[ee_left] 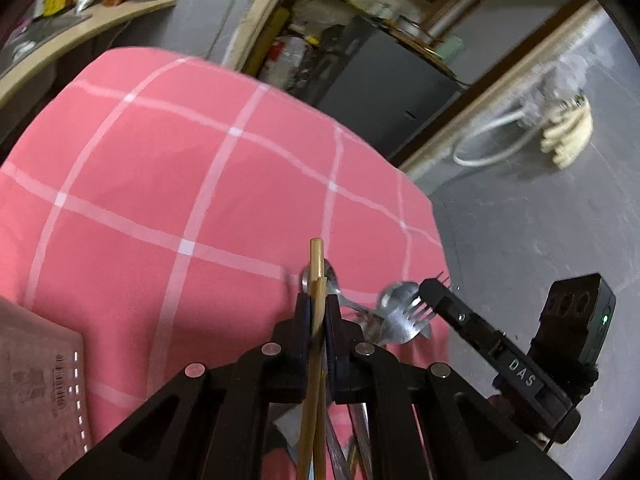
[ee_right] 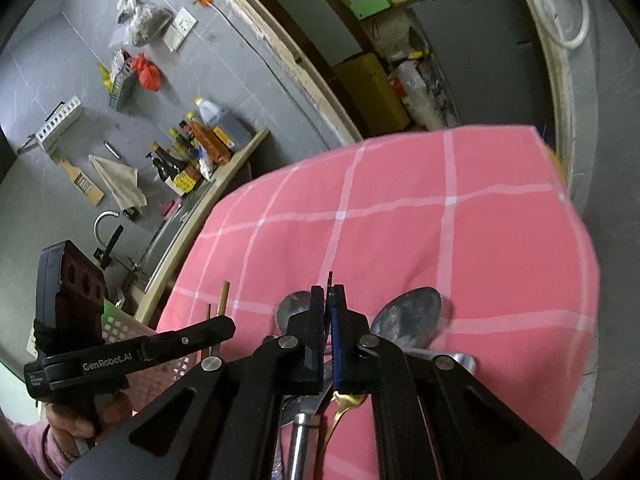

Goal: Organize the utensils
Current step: 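Lift the wooden chopsticks out of the pile with the left tool, then carry the chopsticks over the white holder and open the left tool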

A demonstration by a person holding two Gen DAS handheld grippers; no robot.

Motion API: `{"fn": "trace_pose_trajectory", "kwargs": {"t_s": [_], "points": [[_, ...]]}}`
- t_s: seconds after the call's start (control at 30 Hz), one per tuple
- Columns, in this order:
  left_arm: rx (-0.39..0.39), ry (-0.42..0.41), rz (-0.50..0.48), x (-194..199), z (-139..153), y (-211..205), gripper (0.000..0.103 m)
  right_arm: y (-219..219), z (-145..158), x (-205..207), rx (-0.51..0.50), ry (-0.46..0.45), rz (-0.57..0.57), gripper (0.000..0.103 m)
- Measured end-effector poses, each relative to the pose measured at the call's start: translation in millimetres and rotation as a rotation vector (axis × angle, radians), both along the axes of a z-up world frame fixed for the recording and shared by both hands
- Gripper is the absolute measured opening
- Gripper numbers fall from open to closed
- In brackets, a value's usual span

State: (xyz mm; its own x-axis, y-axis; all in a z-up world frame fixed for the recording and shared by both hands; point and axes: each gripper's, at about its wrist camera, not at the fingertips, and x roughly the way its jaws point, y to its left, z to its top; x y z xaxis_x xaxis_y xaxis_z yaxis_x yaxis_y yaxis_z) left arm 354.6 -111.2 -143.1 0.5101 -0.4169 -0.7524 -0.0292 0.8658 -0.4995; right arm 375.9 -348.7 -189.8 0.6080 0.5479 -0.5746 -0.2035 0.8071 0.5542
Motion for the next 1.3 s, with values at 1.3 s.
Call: {"fn": "trace_pose_trajectory", "kwargs": {"t_s": [1.3], "points": [[-0.022,-0.473,0.147,-55,206,137,0.006,85,250,-116,-0.313,-0.427,-0.193,0.003]]}}
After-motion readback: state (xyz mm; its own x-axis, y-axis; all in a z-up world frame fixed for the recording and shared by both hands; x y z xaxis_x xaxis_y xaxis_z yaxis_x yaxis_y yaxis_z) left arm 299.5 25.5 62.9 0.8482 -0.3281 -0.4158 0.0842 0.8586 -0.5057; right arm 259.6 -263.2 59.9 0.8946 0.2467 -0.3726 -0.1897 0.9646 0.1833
